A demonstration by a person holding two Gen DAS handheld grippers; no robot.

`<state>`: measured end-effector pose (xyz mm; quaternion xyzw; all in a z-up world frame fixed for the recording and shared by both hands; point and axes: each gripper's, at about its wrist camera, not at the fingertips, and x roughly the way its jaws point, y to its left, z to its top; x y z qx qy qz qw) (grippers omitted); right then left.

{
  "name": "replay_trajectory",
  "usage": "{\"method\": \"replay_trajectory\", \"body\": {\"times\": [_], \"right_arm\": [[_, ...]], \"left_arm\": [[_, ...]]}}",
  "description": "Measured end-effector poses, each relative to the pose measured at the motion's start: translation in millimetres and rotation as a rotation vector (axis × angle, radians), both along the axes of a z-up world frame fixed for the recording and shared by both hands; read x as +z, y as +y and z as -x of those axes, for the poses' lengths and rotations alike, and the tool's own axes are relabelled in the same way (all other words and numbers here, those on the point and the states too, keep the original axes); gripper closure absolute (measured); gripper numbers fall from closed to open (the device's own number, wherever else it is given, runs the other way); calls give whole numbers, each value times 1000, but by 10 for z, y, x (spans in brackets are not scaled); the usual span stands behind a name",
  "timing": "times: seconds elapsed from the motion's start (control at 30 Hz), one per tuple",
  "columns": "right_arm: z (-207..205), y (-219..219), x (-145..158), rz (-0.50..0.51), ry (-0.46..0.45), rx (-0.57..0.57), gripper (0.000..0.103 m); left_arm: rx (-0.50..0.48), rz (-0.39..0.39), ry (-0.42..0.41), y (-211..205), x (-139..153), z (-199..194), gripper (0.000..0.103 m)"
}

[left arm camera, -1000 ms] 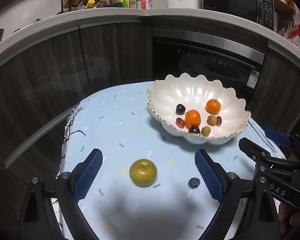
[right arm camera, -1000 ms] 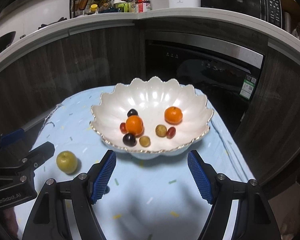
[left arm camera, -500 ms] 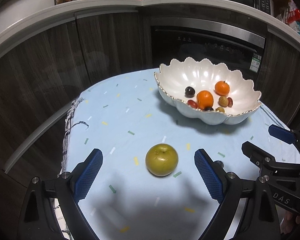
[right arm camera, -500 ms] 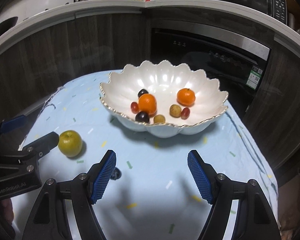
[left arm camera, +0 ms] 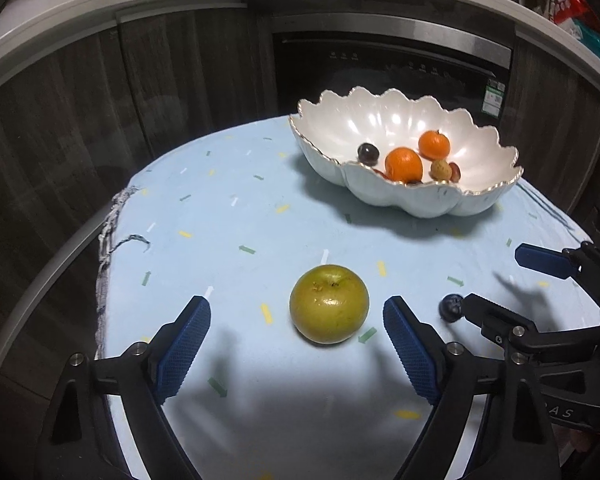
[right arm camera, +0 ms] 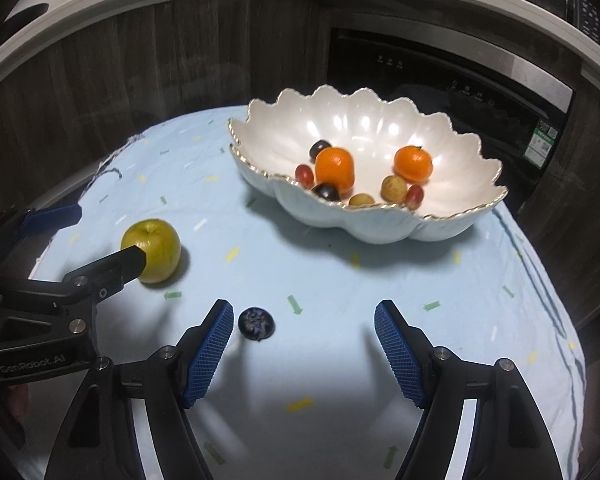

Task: Organize fruits
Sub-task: 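Grasp the blueberry with the right tool while the left tool grasps the green pear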

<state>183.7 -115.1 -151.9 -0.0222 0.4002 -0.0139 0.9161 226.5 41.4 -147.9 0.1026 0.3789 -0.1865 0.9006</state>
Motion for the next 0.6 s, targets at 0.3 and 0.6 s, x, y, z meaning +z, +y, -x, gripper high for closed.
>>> {"method": "replay_trajectory", "body": {"times": [0.3,0.6], "right_arm": [[-37,123,-155,27,23,44,34],[-77,160,-245,1,45,84,52]], "left_arm": [[-68,9,19,-32,-151,-95,20],[-118,31,62,-143,-230,-159,30]]}}
